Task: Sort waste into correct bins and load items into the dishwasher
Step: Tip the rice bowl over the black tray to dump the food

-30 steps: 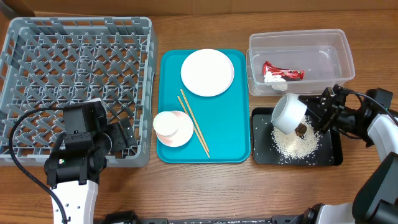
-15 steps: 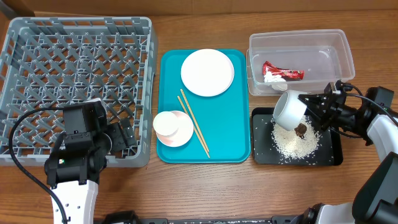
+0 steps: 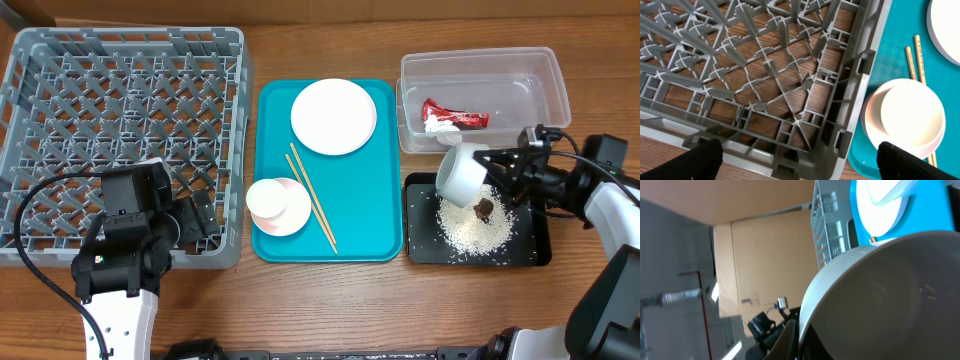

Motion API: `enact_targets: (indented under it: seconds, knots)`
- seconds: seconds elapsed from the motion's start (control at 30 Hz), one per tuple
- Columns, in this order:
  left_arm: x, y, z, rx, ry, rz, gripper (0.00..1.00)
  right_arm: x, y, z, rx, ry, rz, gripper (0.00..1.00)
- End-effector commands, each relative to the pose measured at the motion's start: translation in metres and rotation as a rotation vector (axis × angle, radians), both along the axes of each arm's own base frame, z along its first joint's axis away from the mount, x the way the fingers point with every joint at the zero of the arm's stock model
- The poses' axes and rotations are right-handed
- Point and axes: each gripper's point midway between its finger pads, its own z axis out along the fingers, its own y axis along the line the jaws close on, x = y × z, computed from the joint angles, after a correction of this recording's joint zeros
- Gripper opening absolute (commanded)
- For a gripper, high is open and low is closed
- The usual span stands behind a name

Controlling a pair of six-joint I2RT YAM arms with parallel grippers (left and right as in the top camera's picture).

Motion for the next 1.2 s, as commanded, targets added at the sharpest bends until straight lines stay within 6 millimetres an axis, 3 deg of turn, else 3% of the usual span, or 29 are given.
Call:
enact_targets:
  seconds: [0.0, 0.13, 0.33, 0.4, 0.5, 0.57, 0.63, 0.73, 1.17]
  knots:
    - [0.004, 0.002, 0.010, 0.005, -0.032, 0.008, 1.00, 0.001, 0.006, 0.005, -0.058, -0.034, 0.013, 0.04]
    - [0.004, 0.002, 0.010, 0.005, -0.031, 0.008, 1.00, 0.001, 0.010, -0.017, -0.166, 0.039, 0.008, 0.04]
    - [0.004, 0.002, 0.010, 0.005, -0.031, 0.008, 1.00, -0.003, 0.022, 0.006, -0.205, -0.138, 0.054, 0.04]
    - [0.004, 0.002, 0.010, 0.005, -0.031, 0.008, 1.00, 0.001, 0.017, -0.006, -0.261, -0.041, 0.018, 0.04]
    - [0.004, 0.002, 0.010, 0.004, -0.031, 0.008, 1.00, 0.001, 0.001, -0.039, -0.343, 0.263, -0.090, 0.04]
    - [0.004, 0.002, 0.010, 0.005, -0.031, 0.008, 1.00, -0.001, -0.002, -0.046, -0.344, 0.355, -0.121, 0.04]
    - [0.004, 0.002, 0.010, 0.004, -0.031, 0.008, 1.00, 0.003, 0.004, -0.031, -0.290, 0.267, -0.087, 0.04]
    - [0.004, 0.002, 0.010, 0.005, -0.031, 0.008, 1.00, -0.009, 0.028, 0.045, -0.054, -0.326, 0.108, 0.04]
    - [0.004, 0.002, 0.010, 0.005, -0.031, 0.007, 1.00, -0.011, 0.032, 0.047, -0.069, -0.335, 0.115, 0.04]
